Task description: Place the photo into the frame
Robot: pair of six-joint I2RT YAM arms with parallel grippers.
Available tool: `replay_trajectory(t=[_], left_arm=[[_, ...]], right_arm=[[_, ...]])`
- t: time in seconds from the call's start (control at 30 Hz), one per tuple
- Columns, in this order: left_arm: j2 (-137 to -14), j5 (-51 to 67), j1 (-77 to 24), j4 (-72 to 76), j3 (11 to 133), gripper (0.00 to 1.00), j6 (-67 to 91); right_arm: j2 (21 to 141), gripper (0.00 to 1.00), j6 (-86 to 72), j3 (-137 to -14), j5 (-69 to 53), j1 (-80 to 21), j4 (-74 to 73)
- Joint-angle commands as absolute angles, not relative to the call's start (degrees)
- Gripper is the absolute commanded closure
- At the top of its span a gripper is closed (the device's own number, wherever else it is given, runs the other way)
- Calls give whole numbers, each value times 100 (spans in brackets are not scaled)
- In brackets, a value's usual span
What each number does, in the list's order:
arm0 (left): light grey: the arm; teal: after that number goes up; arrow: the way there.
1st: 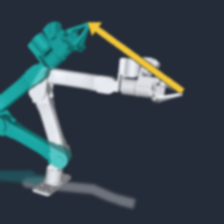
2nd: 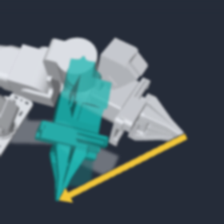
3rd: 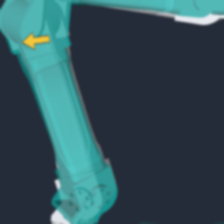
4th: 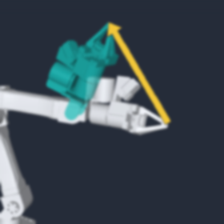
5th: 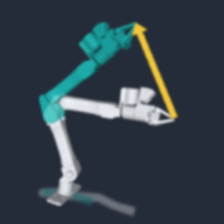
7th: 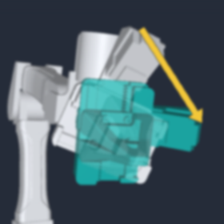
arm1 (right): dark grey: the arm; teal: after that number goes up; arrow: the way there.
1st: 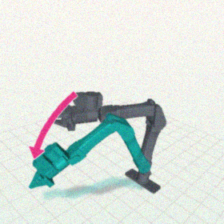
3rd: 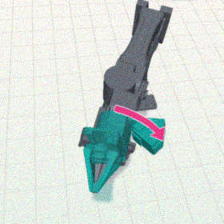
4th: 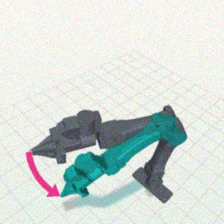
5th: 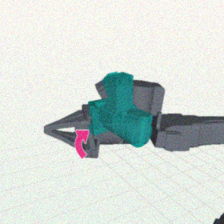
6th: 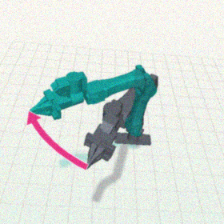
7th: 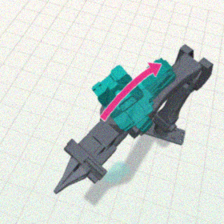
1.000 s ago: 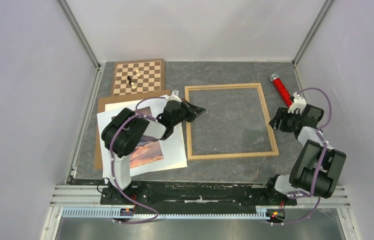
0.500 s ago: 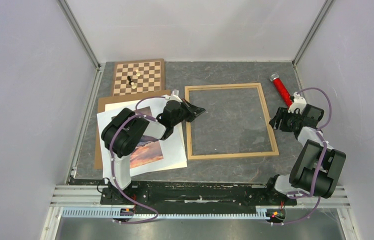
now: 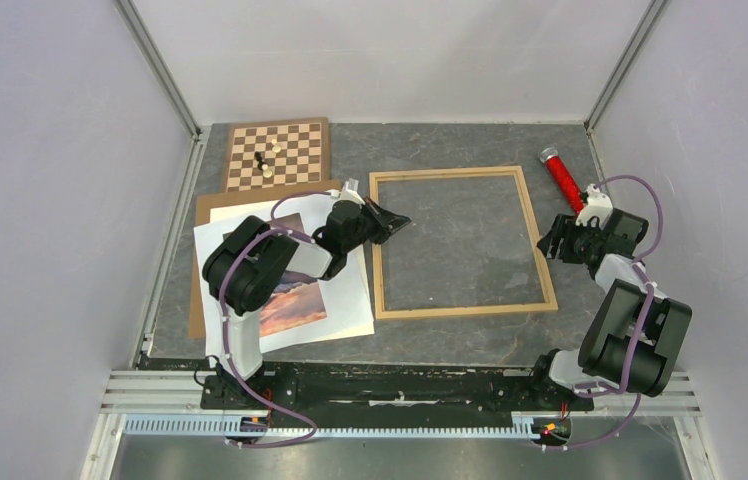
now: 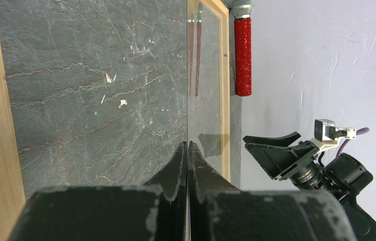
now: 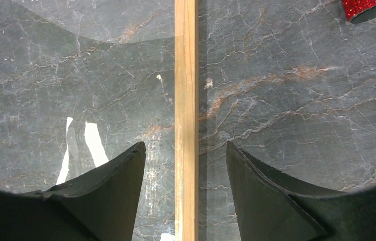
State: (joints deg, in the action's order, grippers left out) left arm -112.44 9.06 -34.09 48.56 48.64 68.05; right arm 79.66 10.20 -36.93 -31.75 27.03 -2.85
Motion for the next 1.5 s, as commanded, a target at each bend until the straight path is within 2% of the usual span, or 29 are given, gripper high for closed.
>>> replay_trajectory(t=[0.0,1.47], left_arm=[[-11144,712,-3340,5221,4961,98,6485],[-10995,1105,-3349,4472,5413,98,5545]], right_arm=[[7947,37,1124,-3669,-3322,2733,-48],[7844,37,1230,-3560,-3401,2751,-90]])
